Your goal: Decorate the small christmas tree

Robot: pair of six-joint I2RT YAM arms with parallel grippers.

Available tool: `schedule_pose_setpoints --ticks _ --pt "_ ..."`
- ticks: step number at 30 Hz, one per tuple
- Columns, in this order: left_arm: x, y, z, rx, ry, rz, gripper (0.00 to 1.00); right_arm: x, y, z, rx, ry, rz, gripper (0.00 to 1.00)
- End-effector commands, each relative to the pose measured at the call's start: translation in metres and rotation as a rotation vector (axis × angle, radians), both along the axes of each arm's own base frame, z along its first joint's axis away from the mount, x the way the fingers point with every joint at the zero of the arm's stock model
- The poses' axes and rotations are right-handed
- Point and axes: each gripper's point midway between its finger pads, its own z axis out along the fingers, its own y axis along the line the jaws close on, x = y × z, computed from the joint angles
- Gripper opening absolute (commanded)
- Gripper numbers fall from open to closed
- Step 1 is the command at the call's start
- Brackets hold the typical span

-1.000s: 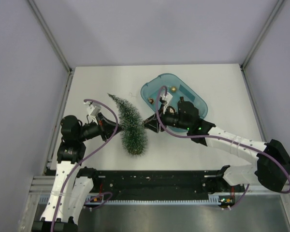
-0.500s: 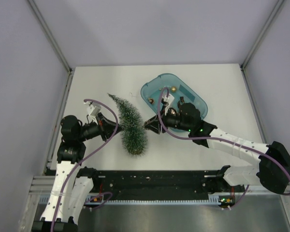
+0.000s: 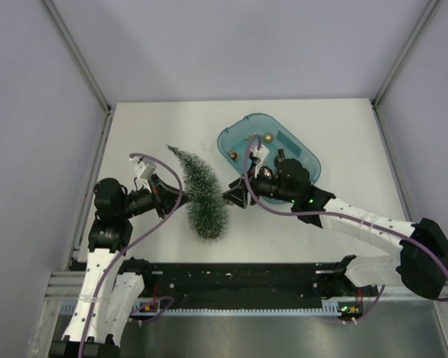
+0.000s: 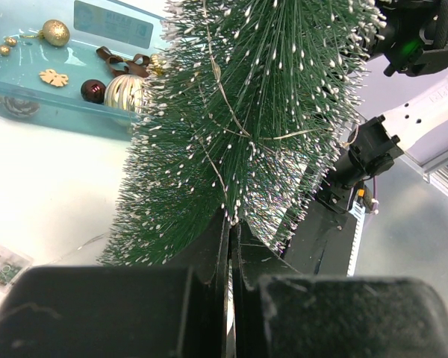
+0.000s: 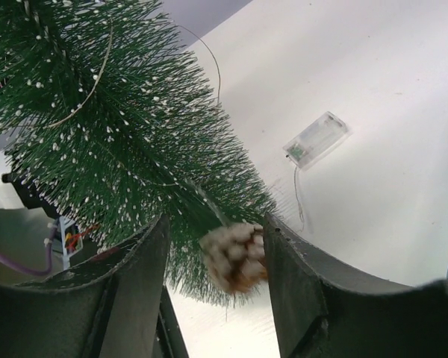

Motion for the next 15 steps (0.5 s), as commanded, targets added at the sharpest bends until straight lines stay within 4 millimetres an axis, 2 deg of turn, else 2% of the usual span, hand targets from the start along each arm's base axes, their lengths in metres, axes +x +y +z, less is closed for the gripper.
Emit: schedule_pose_setpoints --ticks 1,10,15 --pt "-0.002 -0.001 0.005 0.01 -0.066 -0.016 0.0 -0.005 0.009 0.033 0.08 -0.059 0.036 0.54" --pt "-0.003 -0.001 0.005 0.011 -0.067 -0.017 0.0 -0.004 0.003 0.035 0.065 -0.074 0.01 0.56" --pt "-0.003 0.0 0.005 0.014 -0.073 -0.015 0.0 0.012 -0.012 0.033 0.024 -0.086 -0.096 0.56"
